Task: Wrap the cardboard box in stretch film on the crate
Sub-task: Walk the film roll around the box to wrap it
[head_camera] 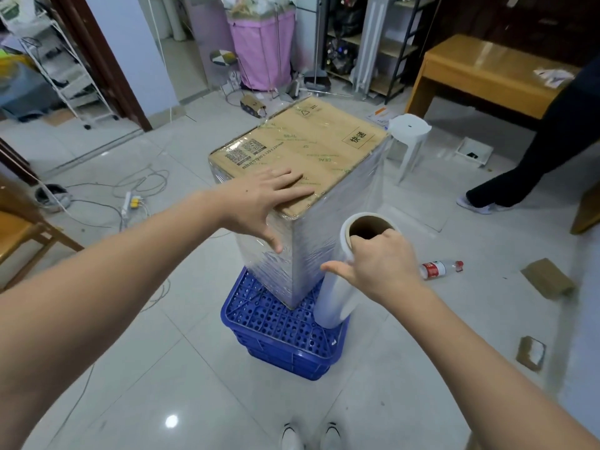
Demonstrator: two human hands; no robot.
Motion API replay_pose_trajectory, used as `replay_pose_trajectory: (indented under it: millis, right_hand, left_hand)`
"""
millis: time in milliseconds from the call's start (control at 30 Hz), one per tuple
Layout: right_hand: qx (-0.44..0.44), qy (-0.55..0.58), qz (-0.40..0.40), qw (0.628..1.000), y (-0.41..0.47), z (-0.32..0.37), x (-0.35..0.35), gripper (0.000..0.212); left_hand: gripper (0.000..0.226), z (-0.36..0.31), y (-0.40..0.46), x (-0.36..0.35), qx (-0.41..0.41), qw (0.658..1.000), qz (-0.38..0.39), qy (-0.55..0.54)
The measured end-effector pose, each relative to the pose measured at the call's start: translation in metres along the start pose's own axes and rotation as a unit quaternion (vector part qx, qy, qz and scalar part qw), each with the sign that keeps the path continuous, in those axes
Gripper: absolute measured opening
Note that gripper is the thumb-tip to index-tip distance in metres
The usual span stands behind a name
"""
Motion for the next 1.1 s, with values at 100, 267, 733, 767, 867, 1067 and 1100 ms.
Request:
replay_pose_trajectory:
  millis: [100,267,733,767,867,1067,1100]
  right_hand:
    - [0.012,0.045,-0.017,0.999,0.000,-0.003,-0.004,0.068]
    - [0.041,0.072,-0.005,0.997,-0.004,-0.009,-0.007,0.071]
    - [0.130,0.131,-0.032,0.982,-0.035,-0.013,0.012,0.058]
    - [0.133,0.133,-0.034,0.982,-0.034,-0.013,0.013,0.057]
    - [0.147,0.134,-0.039,0.979,-0.031,-0.009,0.016,0.052]
    - [0.189,0.151,-0.019,0.970,-0.030,0.008,0.014,0.046]
    - [0.202,0.151,-0.009,0.968,-0.031,0.013,0.013,0.050]
  left_hand:
    - [0.103,0.005,-0.001,-0.010,-0.010,0.998,-0.043,0.039]
    - [0.091,0.003,0.004,-0.015,0.005,0.994,-0.072,0.077]
    - [0.095,-0.023,0.020,-0.015,0.073,0.990,-0.077,0.089]
    - [0.095,-0.025,0.021,-0.015,0.075,0.990,-0.076,0.087]
    - [0.095,-0.030,0.023,-0.013,0.086,0.990,-0.078,0.078]
    - [0.095,-0.036,0.025,-0.013,0.089,0.989,-0.082,0.088]
    - [0.095,-0.036,0.025,-0.014,0.090,0.989,-0.081,0.089]
Point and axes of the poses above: each hand's wrist, its own y-axis towards the middle knuckle, its own x-axis out of the back of the hand, z = x × y, the point moved 8 cm from there along y, towards the middle knuckle, and after that the axes turned 4 degrees about -z, right-handed, at the moved point
